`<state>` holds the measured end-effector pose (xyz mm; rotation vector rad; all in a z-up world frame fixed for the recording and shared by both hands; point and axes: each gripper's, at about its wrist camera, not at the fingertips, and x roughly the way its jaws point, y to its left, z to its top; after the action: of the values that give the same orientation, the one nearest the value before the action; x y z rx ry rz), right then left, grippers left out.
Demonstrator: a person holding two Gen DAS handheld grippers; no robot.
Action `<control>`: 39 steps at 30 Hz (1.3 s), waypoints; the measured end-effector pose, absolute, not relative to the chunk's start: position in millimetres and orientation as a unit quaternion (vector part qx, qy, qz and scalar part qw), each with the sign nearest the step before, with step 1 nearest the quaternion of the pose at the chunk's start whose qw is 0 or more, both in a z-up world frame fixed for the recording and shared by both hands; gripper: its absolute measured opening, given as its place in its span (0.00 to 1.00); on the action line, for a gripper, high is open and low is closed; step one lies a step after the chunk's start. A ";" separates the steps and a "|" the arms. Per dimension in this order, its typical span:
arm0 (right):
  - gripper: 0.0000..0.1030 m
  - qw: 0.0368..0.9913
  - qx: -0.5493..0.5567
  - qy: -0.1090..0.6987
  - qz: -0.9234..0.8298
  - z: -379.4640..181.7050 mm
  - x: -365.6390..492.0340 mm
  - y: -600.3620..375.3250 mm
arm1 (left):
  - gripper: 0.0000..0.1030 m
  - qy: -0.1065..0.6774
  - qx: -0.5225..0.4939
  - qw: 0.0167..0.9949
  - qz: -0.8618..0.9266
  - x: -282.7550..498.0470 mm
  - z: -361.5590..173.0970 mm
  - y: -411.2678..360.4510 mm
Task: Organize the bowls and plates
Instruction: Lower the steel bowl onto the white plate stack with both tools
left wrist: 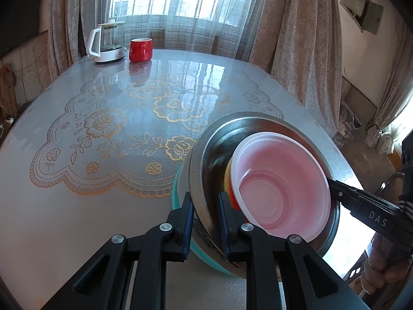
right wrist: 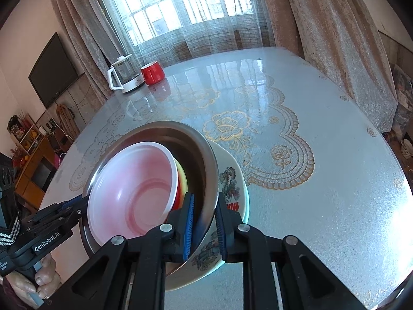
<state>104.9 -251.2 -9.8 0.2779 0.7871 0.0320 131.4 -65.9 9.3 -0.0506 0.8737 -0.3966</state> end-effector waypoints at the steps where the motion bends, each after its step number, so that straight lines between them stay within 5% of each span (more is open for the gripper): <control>1: 0.17 0.913 0.140 0.383 0.013 -10.8 105.3 -253.5 | 0.18 0.423 -0.027 0.885 -0.192 131.6 9.5 -66.8; 11: 0.23 0.904 0.194 0.379 0.019 -14.1 99.6 -269.7 | 0.21 0.427 -0.034 0.884 -0.189 129.1 10.3 -66.4; 16: 0.15 0.912 0.170 0.372 0.021 -11.9 98.2 -261.4 | 0.21 0.415 -0.024 0.890 -0.186 124.6 10.5 -68.1; 39: 0.14 0.914 0.176 0.366 0.015 -15.8 109.1 -261.5 | 0.23 0.408 -0.023 0.895 -0.179 123.2 11.9 -67.3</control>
<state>109.1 -261.5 -15.8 0.3630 0.7536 0.0311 123.2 -67.3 11.9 -0.0477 0.8459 -0.3719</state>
